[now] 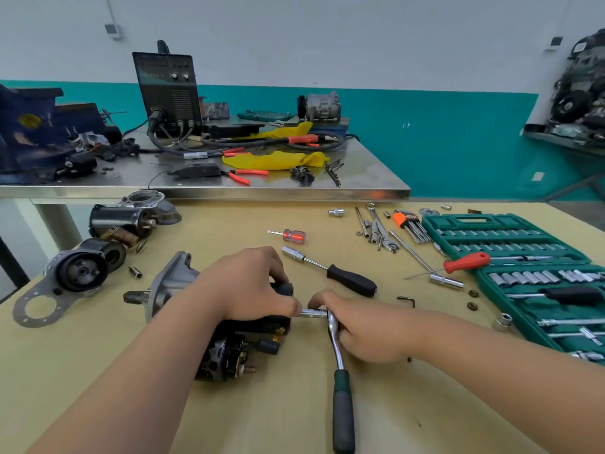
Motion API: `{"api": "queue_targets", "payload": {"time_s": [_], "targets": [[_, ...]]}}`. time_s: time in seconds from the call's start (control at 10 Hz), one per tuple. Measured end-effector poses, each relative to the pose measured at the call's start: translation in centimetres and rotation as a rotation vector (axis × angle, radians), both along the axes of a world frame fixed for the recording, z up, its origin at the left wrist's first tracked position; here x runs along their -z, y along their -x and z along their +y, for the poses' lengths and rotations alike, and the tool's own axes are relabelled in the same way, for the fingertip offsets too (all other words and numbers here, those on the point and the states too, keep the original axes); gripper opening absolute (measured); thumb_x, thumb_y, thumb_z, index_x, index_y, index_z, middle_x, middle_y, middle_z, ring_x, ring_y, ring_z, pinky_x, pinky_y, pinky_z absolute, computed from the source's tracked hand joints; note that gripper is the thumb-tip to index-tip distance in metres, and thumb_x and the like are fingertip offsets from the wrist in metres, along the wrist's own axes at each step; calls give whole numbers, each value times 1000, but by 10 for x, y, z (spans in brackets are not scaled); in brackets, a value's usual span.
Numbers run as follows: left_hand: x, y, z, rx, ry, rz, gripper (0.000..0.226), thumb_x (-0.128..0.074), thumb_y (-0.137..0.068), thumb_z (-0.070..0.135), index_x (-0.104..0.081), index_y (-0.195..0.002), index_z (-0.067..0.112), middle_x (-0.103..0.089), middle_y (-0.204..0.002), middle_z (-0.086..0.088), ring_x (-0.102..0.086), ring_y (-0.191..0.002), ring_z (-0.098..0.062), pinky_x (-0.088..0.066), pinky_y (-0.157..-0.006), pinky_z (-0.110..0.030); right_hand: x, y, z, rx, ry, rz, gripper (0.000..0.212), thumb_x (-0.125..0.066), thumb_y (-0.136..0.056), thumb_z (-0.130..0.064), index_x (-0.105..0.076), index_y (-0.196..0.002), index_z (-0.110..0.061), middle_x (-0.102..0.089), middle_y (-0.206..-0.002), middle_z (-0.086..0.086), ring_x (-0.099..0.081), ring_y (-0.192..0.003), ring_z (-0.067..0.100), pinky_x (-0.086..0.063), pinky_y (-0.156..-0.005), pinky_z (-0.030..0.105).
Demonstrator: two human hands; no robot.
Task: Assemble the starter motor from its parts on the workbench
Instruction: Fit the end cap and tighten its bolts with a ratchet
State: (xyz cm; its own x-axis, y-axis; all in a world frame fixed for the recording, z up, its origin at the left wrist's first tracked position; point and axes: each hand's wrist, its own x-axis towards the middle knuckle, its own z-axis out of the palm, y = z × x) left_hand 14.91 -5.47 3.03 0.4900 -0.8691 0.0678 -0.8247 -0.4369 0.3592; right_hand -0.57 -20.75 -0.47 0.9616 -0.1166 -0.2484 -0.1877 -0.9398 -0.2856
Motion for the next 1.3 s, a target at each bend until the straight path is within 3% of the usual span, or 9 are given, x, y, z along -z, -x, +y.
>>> {"api": "queue_targets", "payload": {"time_s": [0.2,0.4,0.6,0.8,0.9,1.0,1.1,1.2,1.3], "targets": [[0,1,-1,17,-18,15,36,-59,-51,65,-66,-69,35,-53,-100,27,-56,-80,3,-48,-70,-25,16,3,-2,-318,472,-251,56,-49,-91,-13,-20,-135,-32,-44,-121,4,-54,-84,25,-37,-51,33],[-3,5,-5,110,-453,-199,87,-41,-50,87,-53,-123,41,-56,-117,17,-56,-107,-12,-46,-86,-34,9,1,3,-406,540,-178,34,-52,-91,-13,-38,-120,-22,-42,-111,9,-47,-73,24,-33,-46,32],[-2,12,-9,74,-381,-245,51,-53,-57,73,-59,-84,29,-61,-76,7,-58,-73,-14,-44,-60,-28,6,0,6,-349,473,-153,31,-52,-88,-14,-39,-116,-20,-37,-111,6,-42,-68,20,-30,-48,33],[-3,22,-3,67,-183,-291,53,-45,-49,74,-56,-79,32,-59,-69,9,-55,-65,-9,-40,-55,-26,-4,11,-5,-293,477,-276,32,-49,-94,-45,-39,-113,-22,-44,-106,-1,-43,-71,17,-43,-63,37],[2,28,0,71,-123,-342,52,-46,-50,73,-56,-80,31,-58,-66,9,-52,-62,-5,-36,-53,-25,-2,18,0,-64,72,-242,31,-46,-93,-54,-36,-116,-36,-49,-84,-17,-52,-78,8,-39,-63,26],[2,31,7,64,-64,-330,50,-47,-50,70,-57,-82,33,-60,-66,11,-53,-63,-4,-37,-54,-23,-1,14,12,289,-554,-316,24,-38,-93,-57,-50,-93,-36,-58,-60,-14,-48,-48,3,-37,-50,24],[1,32,16,46,10,-323,53,-46,-50,72,-59,-87,36,-63,-71,14,-57,-68,-5,-41,-58,-22,-9,9,17,703,-1182,-96,43,-39,-95,-59,-50,-92,-17,-53,-55,2,-28,-33,11,-23,-35,18],[0,33,23,38,80,-320,51,-46,-50,72,-58,-87,39,-63,-73,17,-57,-70,-5,-39,-59,-21,-12,12,19,286,-556,-353,27,-40,-97,-46,-57,-95,-25,-59,-68,-1,-45,-45,11,-40,-45,25],[-1,33,29,18,146,-311,48,-48,-52,71,-58,-85,38,-63,-72,17,-57,-69,-4,-45,-61,-23,-8,15,9,-312,477,-602,37,-44,-94,-48,-59,-116,-22,-61,-92,3,-59,-67,19,-50,-56,33]]}}
